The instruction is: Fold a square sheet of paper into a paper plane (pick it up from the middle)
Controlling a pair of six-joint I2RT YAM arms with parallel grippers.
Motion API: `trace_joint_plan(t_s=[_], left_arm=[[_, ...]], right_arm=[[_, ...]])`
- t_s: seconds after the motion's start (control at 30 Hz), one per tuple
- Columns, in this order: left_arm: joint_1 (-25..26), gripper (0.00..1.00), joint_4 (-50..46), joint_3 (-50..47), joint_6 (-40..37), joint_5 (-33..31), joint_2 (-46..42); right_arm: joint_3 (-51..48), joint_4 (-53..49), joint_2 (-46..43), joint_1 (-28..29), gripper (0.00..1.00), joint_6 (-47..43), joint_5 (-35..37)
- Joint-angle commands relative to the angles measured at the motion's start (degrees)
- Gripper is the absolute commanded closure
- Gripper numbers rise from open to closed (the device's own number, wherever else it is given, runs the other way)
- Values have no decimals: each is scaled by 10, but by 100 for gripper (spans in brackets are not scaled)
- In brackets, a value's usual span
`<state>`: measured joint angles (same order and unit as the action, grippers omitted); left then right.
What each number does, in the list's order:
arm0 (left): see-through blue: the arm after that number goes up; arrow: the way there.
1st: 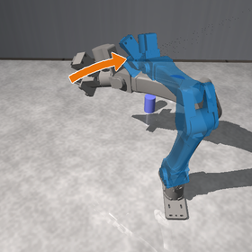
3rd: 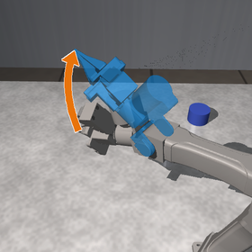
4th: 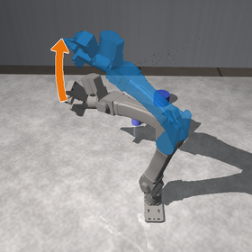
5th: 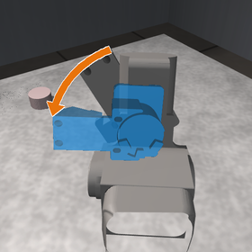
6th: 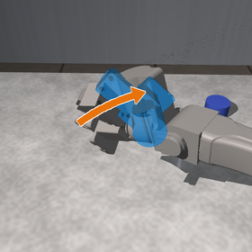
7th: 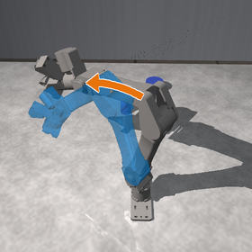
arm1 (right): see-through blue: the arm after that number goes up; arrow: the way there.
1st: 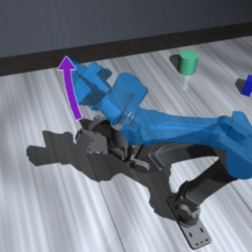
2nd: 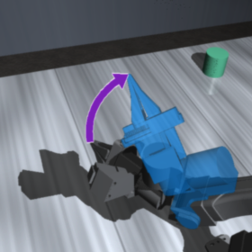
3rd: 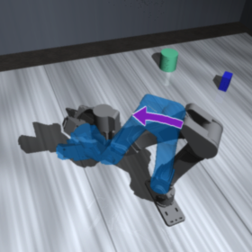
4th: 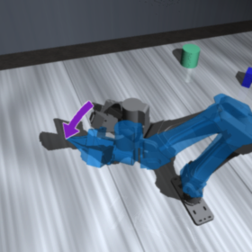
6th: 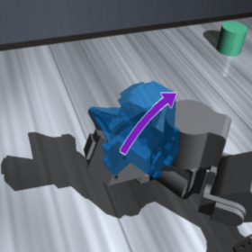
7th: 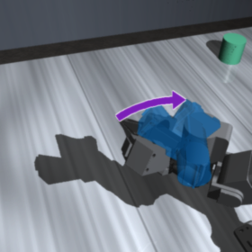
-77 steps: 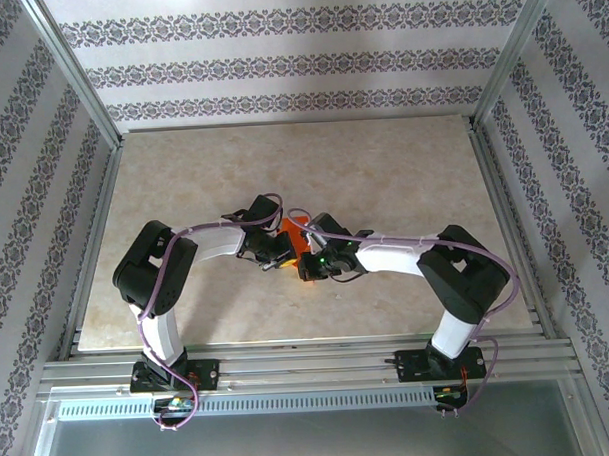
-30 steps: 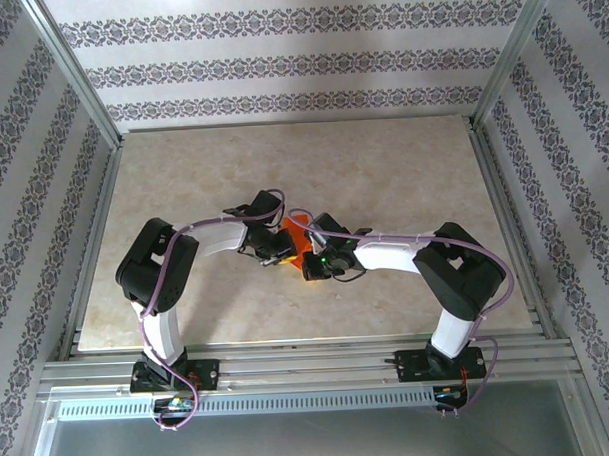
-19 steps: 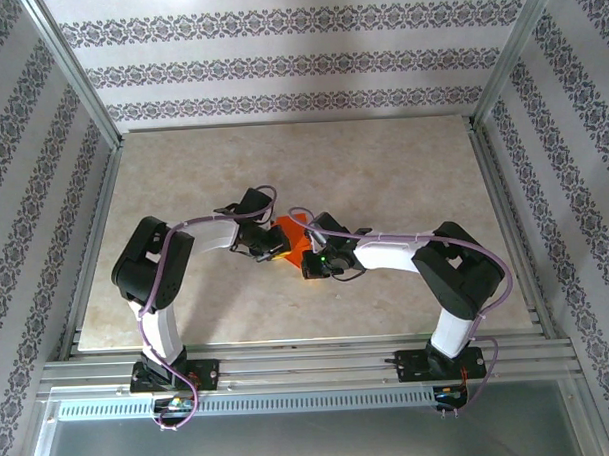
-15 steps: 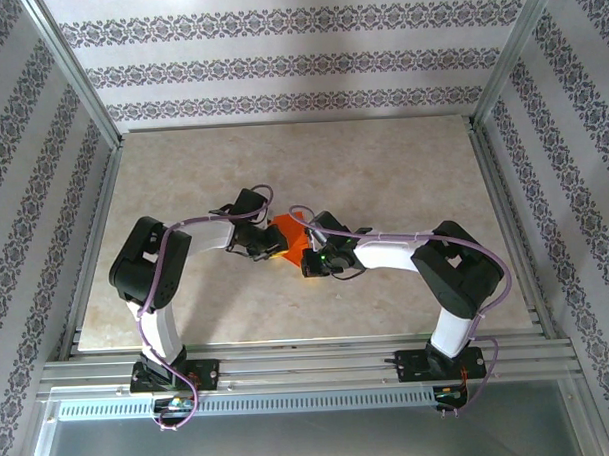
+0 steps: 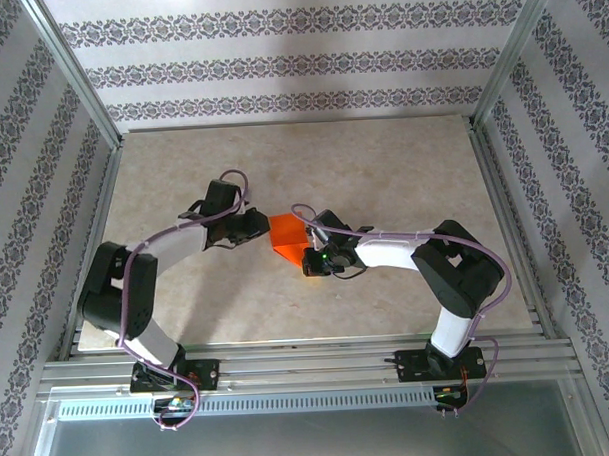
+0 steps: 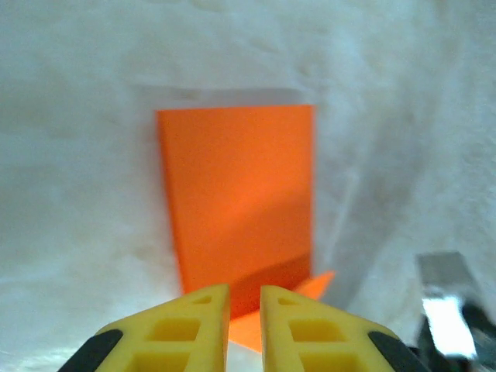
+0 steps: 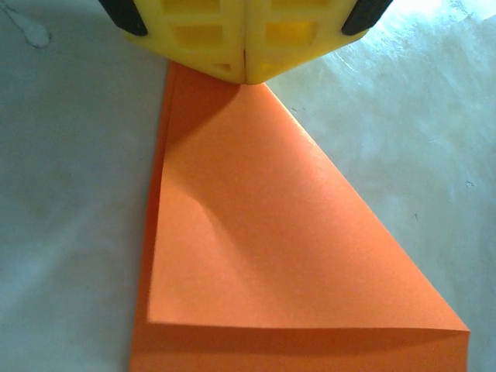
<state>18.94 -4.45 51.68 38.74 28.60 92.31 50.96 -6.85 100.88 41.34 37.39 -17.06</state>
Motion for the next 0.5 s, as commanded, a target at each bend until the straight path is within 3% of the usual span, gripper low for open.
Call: trace_joint_plan(t_s=[0.0,0.2,0.47], left_arm=[[36,83,75,-37,58,36,3],[75,87,124,-35,90,51,59],[77,90,123,-38,88,34,96]], right_arm=[[-11,-78,20,-6,95,-3,8],[-9,-80,25,-7,95,-5,5],[-9,-79,24,-7,95,-4,4]])
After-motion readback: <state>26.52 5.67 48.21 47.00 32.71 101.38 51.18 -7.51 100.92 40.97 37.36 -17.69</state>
